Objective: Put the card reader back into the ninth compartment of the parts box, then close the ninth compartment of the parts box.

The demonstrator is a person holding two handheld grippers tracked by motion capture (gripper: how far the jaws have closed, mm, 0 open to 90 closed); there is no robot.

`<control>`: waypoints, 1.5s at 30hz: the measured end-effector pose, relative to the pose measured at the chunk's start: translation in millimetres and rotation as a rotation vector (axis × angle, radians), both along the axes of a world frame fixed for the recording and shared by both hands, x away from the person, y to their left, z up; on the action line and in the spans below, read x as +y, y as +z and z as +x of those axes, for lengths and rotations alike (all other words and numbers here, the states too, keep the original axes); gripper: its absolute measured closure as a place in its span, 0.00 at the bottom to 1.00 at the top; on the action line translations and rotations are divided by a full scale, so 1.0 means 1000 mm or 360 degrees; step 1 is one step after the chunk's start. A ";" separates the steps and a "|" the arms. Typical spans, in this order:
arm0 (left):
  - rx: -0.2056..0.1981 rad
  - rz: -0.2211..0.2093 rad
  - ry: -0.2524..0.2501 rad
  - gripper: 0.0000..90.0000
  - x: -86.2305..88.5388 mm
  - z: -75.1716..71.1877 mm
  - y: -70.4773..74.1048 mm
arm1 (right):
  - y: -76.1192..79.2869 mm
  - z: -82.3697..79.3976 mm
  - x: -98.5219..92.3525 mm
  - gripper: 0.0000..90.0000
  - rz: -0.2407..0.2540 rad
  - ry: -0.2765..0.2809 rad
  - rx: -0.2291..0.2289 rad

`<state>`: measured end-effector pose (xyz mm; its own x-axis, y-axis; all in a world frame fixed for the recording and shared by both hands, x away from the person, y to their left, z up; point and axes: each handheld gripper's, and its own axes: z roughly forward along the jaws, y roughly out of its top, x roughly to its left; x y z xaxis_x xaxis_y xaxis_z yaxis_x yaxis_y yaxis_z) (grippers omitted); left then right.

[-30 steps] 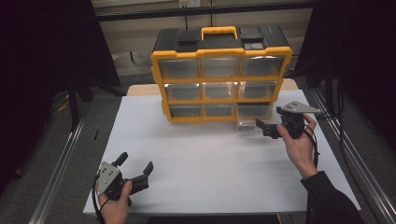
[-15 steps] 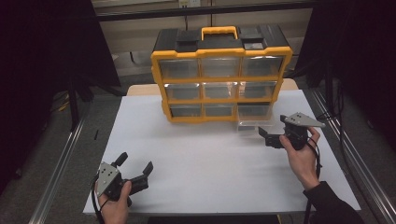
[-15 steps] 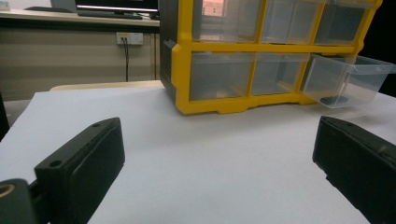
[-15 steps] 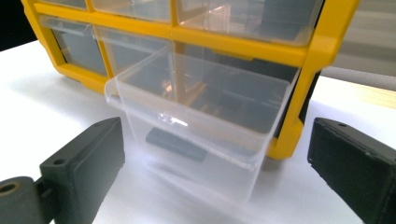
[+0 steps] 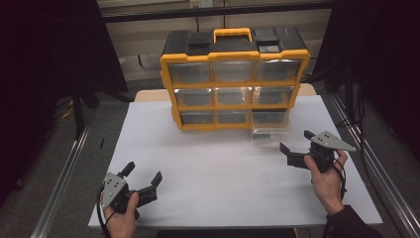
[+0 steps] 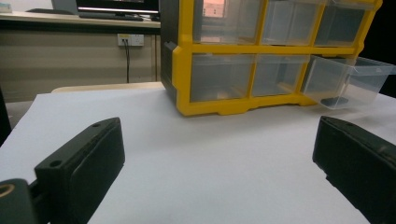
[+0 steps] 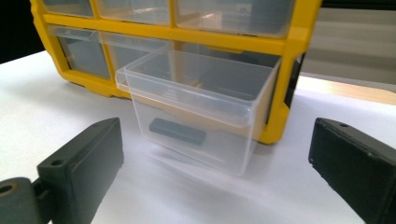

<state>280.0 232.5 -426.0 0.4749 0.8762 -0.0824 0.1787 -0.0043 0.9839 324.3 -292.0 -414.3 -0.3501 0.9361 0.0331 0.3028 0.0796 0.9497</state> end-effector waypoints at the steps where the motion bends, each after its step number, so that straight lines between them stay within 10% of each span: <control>1: -0.0004 0.0004 0.0000 0.03 0.000 0.000 0.000 | -0.001 -0.001 -0.001 0.03 0.0000 -0.0008 -0.0002; 32: -0.0010 0.0034 0.0027 0.03 0.001 -0.003 0.000 | -0.019 -0.057 -0.013 0.04 0.0043 0.0003 -0.0014; 45: -0.0005 0.0023 0.0015 0.03 0.001 -0.002 -0.001 | -0.022 -0.049 -0.014 0.06 0.0055 0.0041 0.0002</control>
